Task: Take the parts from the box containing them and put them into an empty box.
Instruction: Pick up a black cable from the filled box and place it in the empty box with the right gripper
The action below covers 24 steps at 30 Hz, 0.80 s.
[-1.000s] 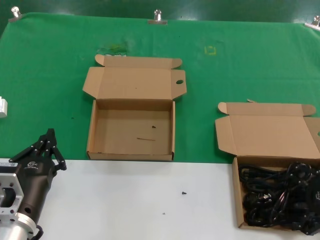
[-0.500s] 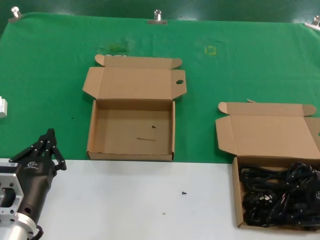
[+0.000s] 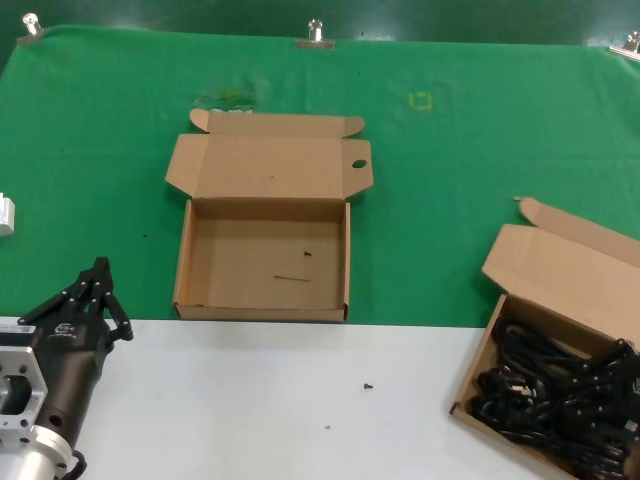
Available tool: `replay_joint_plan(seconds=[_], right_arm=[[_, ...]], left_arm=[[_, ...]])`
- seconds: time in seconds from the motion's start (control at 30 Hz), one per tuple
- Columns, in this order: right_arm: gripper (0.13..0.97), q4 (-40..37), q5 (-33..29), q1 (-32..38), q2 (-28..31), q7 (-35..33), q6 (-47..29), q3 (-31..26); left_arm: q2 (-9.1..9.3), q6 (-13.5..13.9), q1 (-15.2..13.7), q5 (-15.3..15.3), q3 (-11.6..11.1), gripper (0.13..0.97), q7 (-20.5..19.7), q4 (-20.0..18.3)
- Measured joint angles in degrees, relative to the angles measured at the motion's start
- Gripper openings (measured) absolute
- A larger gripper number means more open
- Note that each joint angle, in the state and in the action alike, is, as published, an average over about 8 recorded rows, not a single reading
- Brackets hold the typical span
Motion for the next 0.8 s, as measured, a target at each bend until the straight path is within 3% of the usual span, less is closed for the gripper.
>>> replay_joint_plan(seconds=[0.17,0.5,0.8], right_arm=[[0.213,2.3,0.5,-0.3,0.5,1.6,-0.2,0.5],[0.203,8.5,2.4,-2.0,1.8,5.9,-0.5,1.8],[0.198,15.0,6.6,-3.6,1.8,14.1,1.3,5.0]], left_arm=[[0.00,0.0,0.0,0.0,0.0,0.139,0.0,0.0],[0.00,0.0,0.0,0.0,0.0,0.139,0.0,0.0],[0.00,0.0,0.0,0.0,0.0,0.139,0.0,0.0]])
